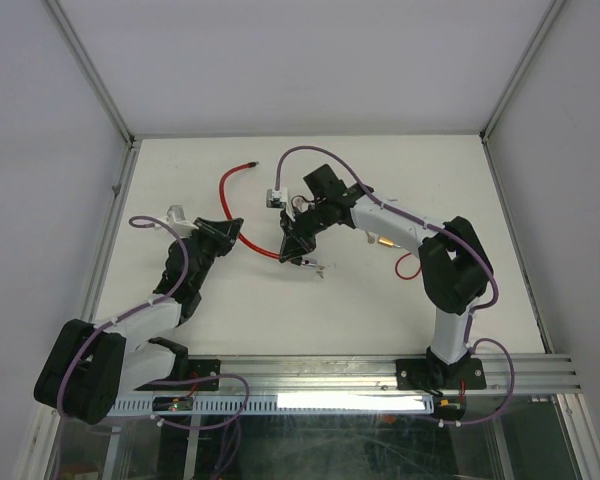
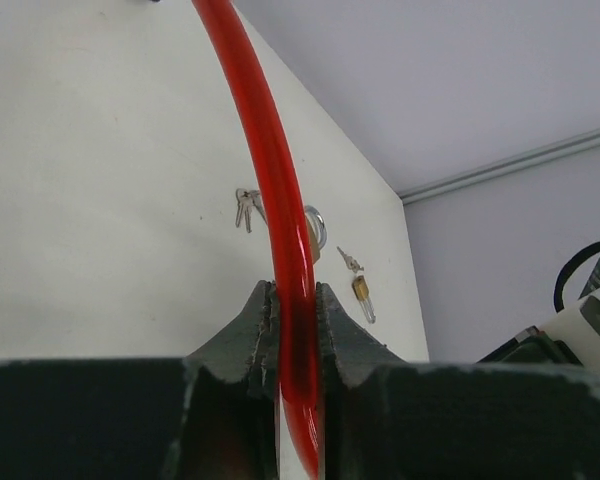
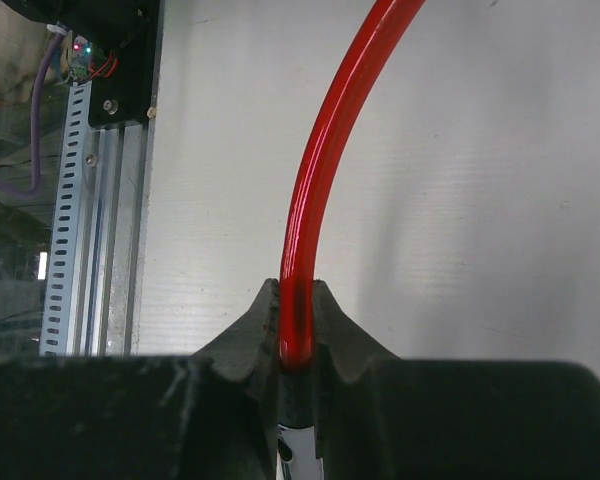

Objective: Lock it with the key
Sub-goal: Pick up the lock from the center of the board.

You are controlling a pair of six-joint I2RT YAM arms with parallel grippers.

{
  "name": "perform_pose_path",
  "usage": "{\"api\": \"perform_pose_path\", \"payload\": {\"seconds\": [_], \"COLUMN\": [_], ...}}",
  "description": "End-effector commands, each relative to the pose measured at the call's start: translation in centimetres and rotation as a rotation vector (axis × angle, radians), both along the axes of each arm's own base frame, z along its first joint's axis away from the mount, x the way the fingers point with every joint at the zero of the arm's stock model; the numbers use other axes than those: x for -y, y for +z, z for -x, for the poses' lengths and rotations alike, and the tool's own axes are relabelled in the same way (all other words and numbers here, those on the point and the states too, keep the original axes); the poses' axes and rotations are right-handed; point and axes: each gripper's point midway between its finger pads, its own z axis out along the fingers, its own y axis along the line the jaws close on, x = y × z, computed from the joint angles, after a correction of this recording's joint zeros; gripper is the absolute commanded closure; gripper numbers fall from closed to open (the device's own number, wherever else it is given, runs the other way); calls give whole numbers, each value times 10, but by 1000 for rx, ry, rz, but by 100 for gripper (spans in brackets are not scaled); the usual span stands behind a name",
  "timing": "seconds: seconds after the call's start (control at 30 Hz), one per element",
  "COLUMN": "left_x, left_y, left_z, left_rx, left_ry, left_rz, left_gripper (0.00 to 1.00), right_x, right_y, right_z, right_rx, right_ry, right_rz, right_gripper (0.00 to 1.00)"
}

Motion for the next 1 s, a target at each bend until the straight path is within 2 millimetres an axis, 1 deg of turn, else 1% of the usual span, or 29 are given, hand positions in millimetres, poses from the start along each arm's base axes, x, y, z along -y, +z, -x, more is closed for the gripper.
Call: {"api": "perform_pose_path", "payload": {"seconds": [0.0,0.03,0.1,0.13,0.2,0.27,0.33,0.4,0.43,0.47,0.5,0.63,0.67,0.7,0.77,0.83,0.97], "left_x": [3,3,2,2,3,2,5,8,10,12,15,29,33,35,42,48,60], "left_y": [68,75,90,101,117,133,144,154,162,162,172,190,192,199,203,205,206], "left_z": [-4,-4,-5,-4,-4,-4,-4,-4,-5,-6,-7,-12,-12,-13,-14,-15,-15], "left_rx": [266,289,325,348,387,417,438,459,475,472,484,469,459,460,438,419,386], "left_ry": [-31,-32,-30,-30,-35,-32,-45,-61,-68,-80,-92,-164,-189,-198,-241,-273,-348], "left_rz": [-96,-113,-146,-162,-195,-216,-232,-243,-250,-256,-264,-285,-289,-286,-288,-281,-261], "left_gripper": [100,100,100,100,100,100,100,100,100,100,100,100,100,100,100,100,100], "right_x": [-7,-7,-6,-6,-3,0,6,13,18,21,26,39,43,46,53,59,61], "right_y": [26,29,37,41,50,61,73,87,97,104,110,129,133,139,152,165,167], "right_z": [4,5,4,4,2,0,1,2,5,5,6,19,23,28,38,44,49], "right_rx": [30,38,62,79,113,142,181,227,251,278,308,451,482,503,576,730,996], "right_ry": [46,48,49,48,44,42,55,70,81,90,101,208,242,277,369,480,638], "right_rz": [-91,-95,-107,-111,-122,-139,-161,-190,-210,-228,-246,-308,-312,-312,-314,-313,-259], "right_gripper": [99,95,82,77,70,59,53,51,50,50,49,48,45,42,39,36,27]}}
